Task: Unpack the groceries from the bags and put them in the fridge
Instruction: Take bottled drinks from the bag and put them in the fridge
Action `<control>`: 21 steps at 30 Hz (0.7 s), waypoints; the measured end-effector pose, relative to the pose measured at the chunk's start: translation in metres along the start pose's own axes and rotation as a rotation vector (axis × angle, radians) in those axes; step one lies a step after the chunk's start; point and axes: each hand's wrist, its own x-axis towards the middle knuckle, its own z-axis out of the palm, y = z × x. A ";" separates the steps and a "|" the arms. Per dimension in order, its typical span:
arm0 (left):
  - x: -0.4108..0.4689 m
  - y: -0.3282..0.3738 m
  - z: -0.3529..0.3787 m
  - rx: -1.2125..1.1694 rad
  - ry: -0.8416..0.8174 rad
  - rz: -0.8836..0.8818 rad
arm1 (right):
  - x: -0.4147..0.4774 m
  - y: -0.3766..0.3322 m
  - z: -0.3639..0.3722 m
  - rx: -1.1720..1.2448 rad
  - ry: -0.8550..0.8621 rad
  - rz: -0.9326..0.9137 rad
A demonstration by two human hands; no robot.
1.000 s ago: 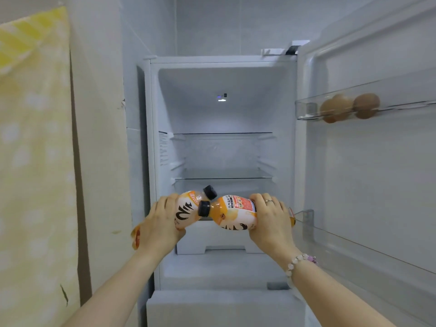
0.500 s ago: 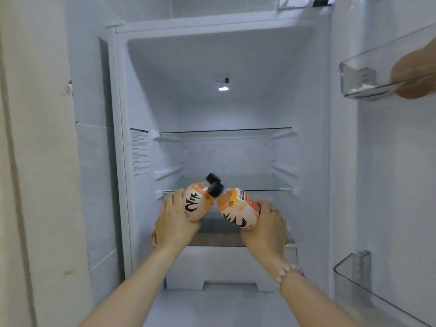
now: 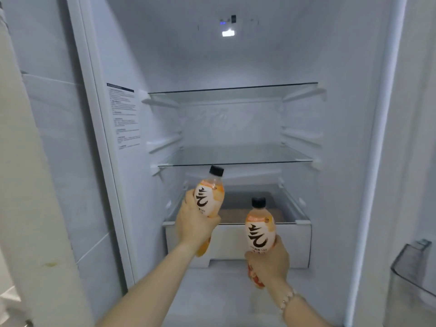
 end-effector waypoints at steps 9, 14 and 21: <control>-0.025 -0.044 0.049 0.007 -0.177 -0.029 | 0.028 0.015 -0.002 -0.028 0.080 0.008; -0.034 -0.052 0.068 -0.102 -0.207 -0.095 | 0.028 0.029 0.011 -0.027 0.108 -0.013; -0.041 -0.067 0.078 -0.025 -0.213 -0.034 | 0.029 0.036 0.022 -0.036 0.113 -0.026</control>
